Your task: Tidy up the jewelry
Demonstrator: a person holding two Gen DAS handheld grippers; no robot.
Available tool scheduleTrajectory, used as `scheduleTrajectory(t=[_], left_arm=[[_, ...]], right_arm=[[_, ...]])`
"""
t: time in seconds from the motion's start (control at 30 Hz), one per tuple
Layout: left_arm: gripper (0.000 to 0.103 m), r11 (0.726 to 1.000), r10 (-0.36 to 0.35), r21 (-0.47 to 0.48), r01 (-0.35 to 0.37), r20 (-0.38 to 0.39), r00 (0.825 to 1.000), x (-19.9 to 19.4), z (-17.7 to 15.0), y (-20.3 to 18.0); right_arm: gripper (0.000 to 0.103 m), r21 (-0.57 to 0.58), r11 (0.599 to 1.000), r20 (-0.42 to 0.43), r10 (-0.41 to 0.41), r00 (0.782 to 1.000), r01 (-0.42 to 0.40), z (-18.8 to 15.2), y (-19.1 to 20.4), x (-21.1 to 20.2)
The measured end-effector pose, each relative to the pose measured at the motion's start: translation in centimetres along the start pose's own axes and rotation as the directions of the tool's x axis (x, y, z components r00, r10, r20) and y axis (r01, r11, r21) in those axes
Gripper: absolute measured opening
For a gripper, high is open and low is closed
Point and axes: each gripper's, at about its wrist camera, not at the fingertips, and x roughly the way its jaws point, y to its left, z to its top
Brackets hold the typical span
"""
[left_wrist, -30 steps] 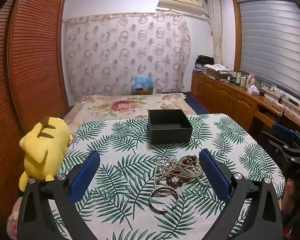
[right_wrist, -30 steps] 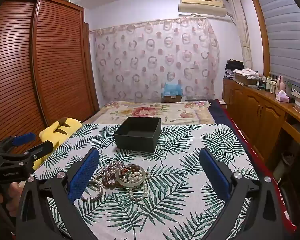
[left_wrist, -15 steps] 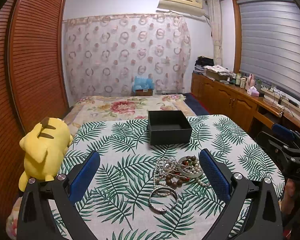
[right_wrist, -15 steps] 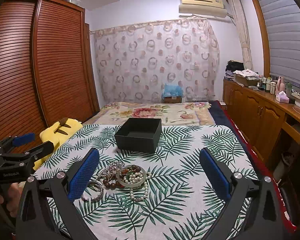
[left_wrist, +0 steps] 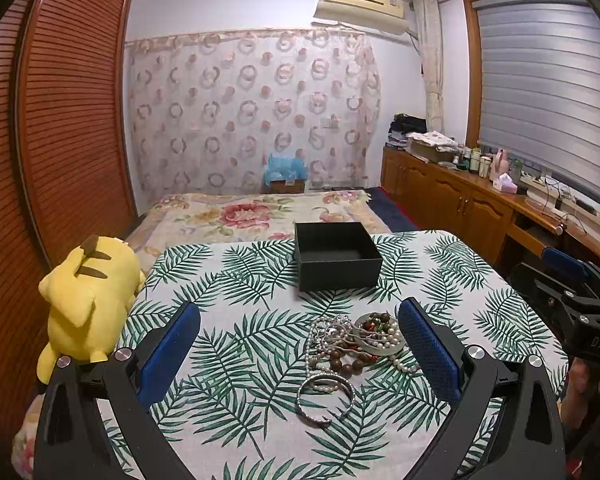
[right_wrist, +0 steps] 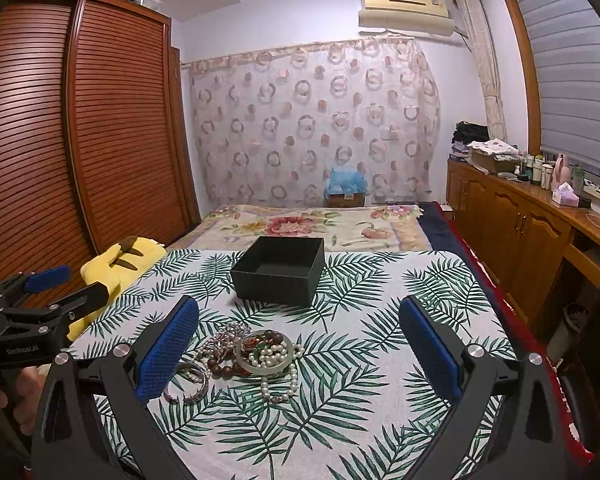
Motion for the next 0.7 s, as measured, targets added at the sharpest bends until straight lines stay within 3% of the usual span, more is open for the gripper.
scheduleTrajectory(t=[0.7], left_arm=[[0.096,1.000,-0.001,0.002,0.001,0.001,1.000,-0.51,0.21,-0.34]], right_arm=[[0.101,-0.001,1.000,0.002,0.000,1.000,0.000,0.01,0.02,-0.03]])
